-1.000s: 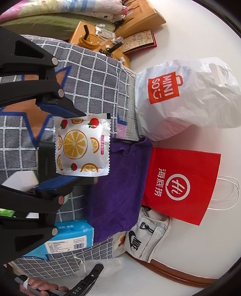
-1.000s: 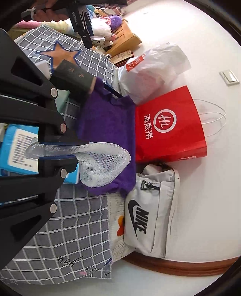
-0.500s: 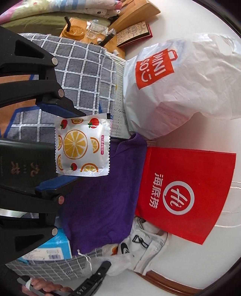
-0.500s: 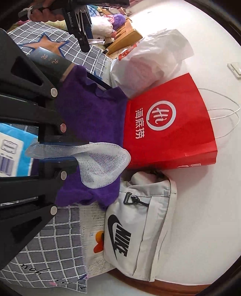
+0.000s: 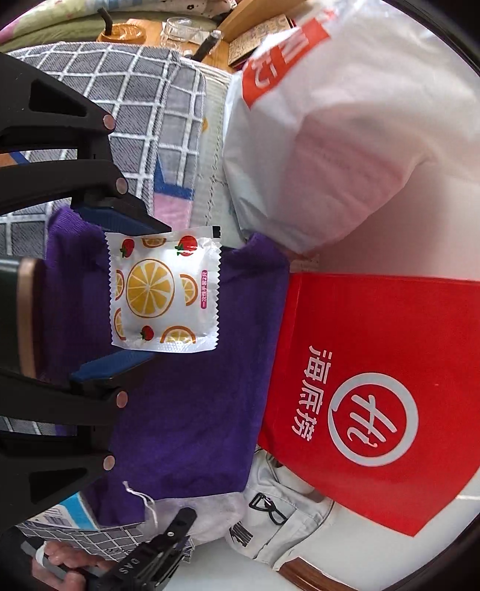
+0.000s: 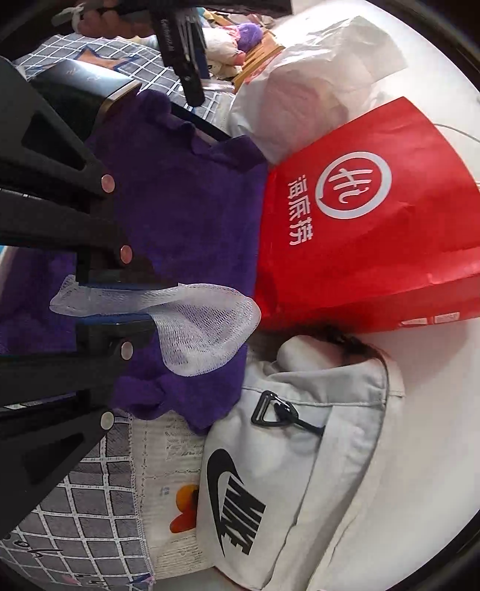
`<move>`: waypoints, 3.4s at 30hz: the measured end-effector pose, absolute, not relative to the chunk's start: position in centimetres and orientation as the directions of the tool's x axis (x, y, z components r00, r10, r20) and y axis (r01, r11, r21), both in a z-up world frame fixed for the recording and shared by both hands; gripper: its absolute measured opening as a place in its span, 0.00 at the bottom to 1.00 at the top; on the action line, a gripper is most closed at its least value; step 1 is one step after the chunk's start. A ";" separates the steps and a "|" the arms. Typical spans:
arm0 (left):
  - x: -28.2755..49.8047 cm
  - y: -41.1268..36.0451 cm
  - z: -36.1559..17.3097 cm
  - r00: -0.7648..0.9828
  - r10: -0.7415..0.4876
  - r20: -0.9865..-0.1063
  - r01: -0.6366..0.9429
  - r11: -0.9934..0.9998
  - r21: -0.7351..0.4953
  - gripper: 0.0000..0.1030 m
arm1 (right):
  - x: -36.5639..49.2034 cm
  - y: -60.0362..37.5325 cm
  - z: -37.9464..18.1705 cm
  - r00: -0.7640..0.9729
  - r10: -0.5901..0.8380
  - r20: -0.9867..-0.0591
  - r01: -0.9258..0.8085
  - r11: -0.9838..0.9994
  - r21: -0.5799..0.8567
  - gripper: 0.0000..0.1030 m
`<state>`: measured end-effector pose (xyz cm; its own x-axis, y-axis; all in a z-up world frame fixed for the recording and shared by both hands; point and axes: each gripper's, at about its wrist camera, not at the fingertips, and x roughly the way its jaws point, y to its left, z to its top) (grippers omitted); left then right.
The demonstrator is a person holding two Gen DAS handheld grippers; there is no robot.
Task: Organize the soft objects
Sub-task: 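Lower the sachet and mesh bag onto the purple towel and open both tools, then move the left tool to the white block while the right tool reaches the crumpled tissue, then grasp the white block with the left tool while the right tool grasps the white tissue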
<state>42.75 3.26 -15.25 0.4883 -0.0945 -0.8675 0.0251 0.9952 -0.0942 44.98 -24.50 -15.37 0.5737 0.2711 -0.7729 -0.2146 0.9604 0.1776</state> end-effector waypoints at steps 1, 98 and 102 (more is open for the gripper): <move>43.3 3.0 -15.5 0.485 -0.094 -0.870 0.025 0.995 -0.094 0.54 | 45.1 -24.5 -15.6 0.568 0.279 -0.774 -0.225 0.958 0.180 0.12; 19.4 3.5 -18.4 0.435 -0.272 -0.859 0.022 0.956 -0.292 0.75 | 16.6 -22.0 -17.9 0.575 0.366 -0.732 -0.267 0.929 0.254 0.15; 19.5 3.2 -18.3 0.441 -0.286 -0.850 0.038 0.953 -0.301 0.74 | 15.7 -23.1 -17.0 0.592 0.355 -0.723 -0.255 0.934 0.250 0.15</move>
